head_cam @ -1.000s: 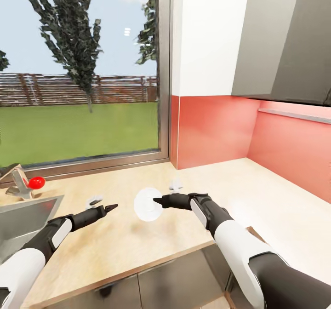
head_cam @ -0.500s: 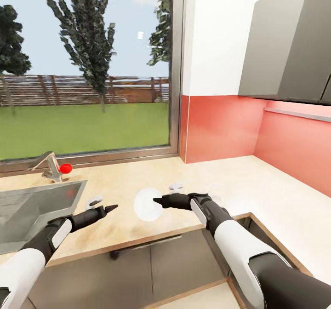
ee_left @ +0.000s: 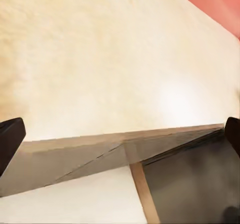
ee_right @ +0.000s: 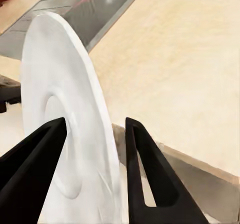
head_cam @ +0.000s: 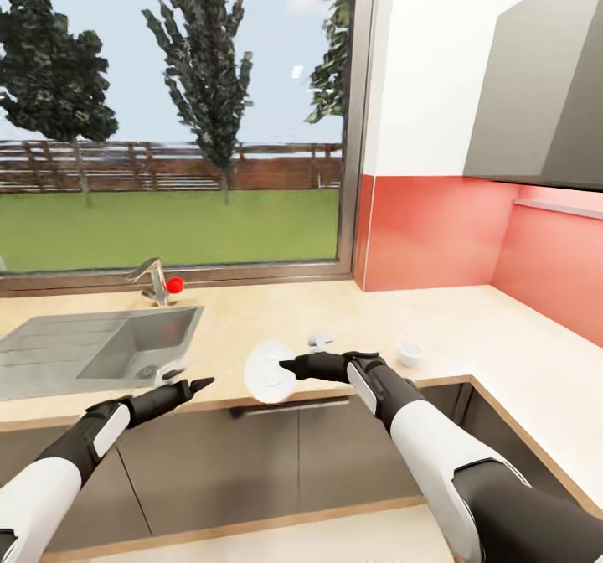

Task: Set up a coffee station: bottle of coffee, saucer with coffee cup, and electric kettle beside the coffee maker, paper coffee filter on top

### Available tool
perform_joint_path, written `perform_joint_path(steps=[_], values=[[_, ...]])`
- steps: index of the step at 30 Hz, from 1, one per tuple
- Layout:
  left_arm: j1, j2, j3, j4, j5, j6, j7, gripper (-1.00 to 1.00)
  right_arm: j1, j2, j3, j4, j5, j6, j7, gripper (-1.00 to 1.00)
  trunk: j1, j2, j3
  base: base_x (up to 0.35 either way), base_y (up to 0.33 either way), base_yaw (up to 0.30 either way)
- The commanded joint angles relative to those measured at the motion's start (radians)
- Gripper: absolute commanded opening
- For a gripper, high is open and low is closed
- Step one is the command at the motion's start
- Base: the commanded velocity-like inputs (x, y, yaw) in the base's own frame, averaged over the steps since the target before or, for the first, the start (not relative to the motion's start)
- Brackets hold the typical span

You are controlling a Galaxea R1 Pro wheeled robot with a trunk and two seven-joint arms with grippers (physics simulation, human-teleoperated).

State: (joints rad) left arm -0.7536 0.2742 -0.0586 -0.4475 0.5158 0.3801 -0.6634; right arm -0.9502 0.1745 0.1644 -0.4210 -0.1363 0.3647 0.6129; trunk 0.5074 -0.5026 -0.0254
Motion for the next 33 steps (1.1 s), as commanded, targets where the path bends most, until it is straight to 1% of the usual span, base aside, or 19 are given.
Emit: perform_joint_path(steps=[1,2,5,11,12,13,15,17,18,19,20,22,23,24,25,26,27,30,33], values=[[0.002,0.001,-0.006,0.001,0.01,0.006,-0.005,1.0,-0.001,0.0,0.001,-0.001,-0.011,0.01,-0.002,-1.0,0.0,-0.002,-0.002,-0.336,-0.029,0.255],[0.008,0.002,-0.006,0.002,0.01,0.006,-0.018,1.0,-0.001,0.0,0.001,-0.001,-0.011,0.01,-0.001,-1.0,0.0,-0.002,-0.001,-0.336,-0.018,0.255],[0.073,0.004,-0.005,0.004,0.005,0.0,-0.116,1.0,-0.001,0.0,0.001,-0.001,-0.011,0.01,-0.001,-1.0,0.0,-0.002,0.001,-0.336,-0.004,0.255],[0.216,0.013,-0.004,0.002,-0.004,-0.008,-0.227,1.0,-0.001,0.0,0.001,-0.001,-0.011,0.01,-0.001,-1.0,0.0,-0.002,0.004,-0.328,0.0,0.255],[0.251,0.017,-0.005,0.003,-0.01,-0.009,-0.236,1.0,-0.001,0.0,0.001,-0.001,-0.011,0.01,-0.001,-1.0,0.0,-0.002,0.005,-0.134,0.0,0.255],[0.27,0.019,-0.005,0.004,-0.015,-0.008,-0.239,1.0,-0.001,0.0,0.001,-0.001,-0.011,0.01,-0.001,-1.0,0.0,-0.002,0.005,-0.085,0.0,0.255],[0.313,0.023,-0.006,0.005,-0.032,-0.008,-0.238,1.0,-0.001,0.0,0.001,-0.001,-0.011,0.01,-0.002,-1.0,0.0,-0.002,0.006,-0.045,0.0,0.254],[0.392,0.036,-0.006,0.006,-0.092,-0.019,-0.214,1.0,-0.001,-0.002,0.001,-0.001,-0.011,0.01,-0.002,-1.0,0.0,-0.002,0.007,-0.011,0.0,0.099],[0.423,0.04,-0.006,0.009,-0.112,-0.043,-0.183,1.0,-0.001,-0.002,0.001,-0.002,-0.012,0.01,-0.001,-1.0,0.0,-0.002,0.007,-0.004,0.0,0.034],[0.462,0.042,-0.006,0.029,-0.127,-0.113,-0.091,1.0,-0.001,-0.003,0.001,-0.002,-0.012,0.01,0.003,-1.0,0.0,-0.002,0.007,-0.001,0.0,0.011],[0.47,0.042,-0.006,0.044,-0.129,-0.138,-0.046,1.0,-0.001,-0.003,0.001,-0.002,-0.012,0.01,0.01,-1.0,0.0,-0.002,0.007,-0.001,0.0,0.007],[0.48,0.04,-0.006,0.117,-0.133,-0.175,0.139,1.0,-0.001,-0.003,0.001,-0.002,-0.012,0.01,0.062,-1.0,0.0,-0.002,0.007,0.0,0.0,0.003],[0.483,0.035,-0.011,0.167,-0.135,-0.186,0.354,1.0,-0.001,-0.002,0.002,-0.002,-0.013,0.012,0.097,-1.0,0.0,-0.002,0.007,0.0,0.0,0.0],[0.484,0.031,-0.011,0.185,-0.135,-0.188,0.428,1.0,-0.001,-0.001,0.003,-0.002,-0.012,0.012,0.101,-1.0,0.0,-0.002,0.007,0.0,0.0,0.0],[0.484,0.027,-0.012,0.198,-0.135,-0.189,0.47,1.0,-0.001,-0.001,0.004,-0.002,-0.012,0.012,0.102,-1.0,0.0,-0.002,0.007,0.0,0.0,0.0],[0.485,0.015,-0.012,0.242,-0.136,-0.188,0.566,1.0,-0.001,0.0,0.006,0.0,-0.011,0.011,0.104,-1.0,0.0,-0.002,0.007,0.0,0.0,0.0],[0.485,0.011,-0.012,0.263,-0.136,-0.187,0.58,1.0,-0.001,0.0,0.006,0.001,-0.011,0.011,0.105,-1.0,0.0,-0.002,0.007,0.0,0.0,0.0],[0.485,0.006,-0.012,0.28,-0.144,-0.187,0.587,1.0,-0.001,0.0,0.006,0.003,-0.011,0.011,0.106,-1.0,0.0,-0.002,0.007,0.027,0.045,0.0],[0.485,-0.001,-0.012,0.285,-0.167,-0.188,0.589,1.0,-0.001,0.0,0.006,0.005,-0.011,0.011,0.106,-1.0,0.0,-0.002,0.007,0.092,0.219,0.0]])
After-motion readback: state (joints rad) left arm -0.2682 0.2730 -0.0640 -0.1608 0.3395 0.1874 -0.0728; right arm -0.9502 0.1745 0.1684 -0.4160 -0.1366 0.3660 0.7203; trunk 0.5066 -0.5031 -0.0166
